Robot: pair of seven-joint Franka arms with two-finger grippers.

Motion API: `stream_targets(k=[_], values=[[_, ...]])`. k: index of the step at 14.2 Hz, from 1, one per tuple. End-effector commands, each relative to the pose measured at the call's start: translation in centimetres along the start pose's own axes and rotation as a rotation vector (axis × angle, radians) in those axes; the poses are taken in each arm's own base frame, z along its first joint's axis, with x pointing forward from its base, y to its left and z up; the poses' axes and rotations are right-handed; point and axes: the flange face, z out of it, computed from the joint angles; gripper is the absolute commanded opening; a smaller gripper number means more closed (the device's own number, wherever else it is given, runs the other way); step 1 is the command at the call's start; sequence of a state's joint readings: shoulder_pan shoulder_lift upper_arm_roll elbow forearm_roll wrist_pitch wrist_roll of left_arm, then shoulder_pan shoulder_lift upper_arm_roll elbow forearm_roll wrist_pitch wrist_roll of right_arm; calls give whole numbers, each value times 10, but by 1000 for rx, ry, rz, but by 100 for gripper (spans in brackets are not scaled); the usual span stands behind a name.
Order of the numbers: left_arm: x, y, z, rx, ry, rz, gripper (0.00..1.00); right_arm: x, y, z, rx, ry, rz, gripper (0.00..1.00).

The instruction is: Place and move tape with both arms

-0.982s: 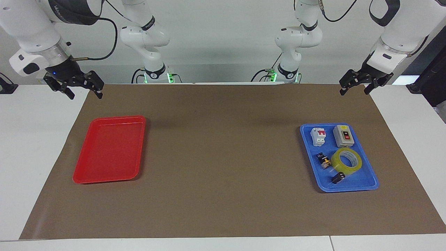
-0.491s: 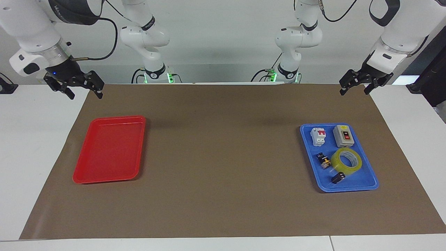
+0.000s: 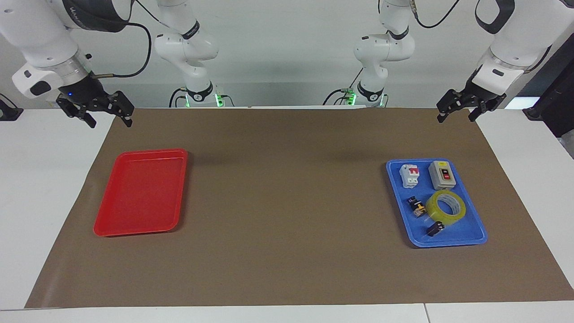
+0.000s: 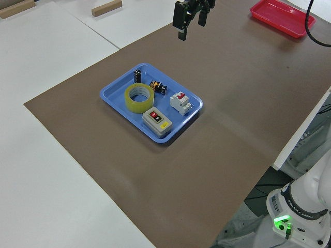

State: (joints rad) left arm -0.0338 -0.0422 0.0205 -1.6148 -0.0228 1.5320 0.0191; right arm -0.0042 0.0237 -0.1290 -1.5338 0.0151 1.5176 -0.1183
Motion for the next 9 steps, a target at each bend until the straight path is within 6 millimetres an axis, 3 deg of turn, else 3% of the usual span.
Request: stream_targets(k=[1,9], values=[[-2,-2,-1,-13,0,10,100,-4,0,0,14,6,-11,100],[-3,-2,-2,-13,-3,4,100,-5,1,0,14,6,-9,100]])
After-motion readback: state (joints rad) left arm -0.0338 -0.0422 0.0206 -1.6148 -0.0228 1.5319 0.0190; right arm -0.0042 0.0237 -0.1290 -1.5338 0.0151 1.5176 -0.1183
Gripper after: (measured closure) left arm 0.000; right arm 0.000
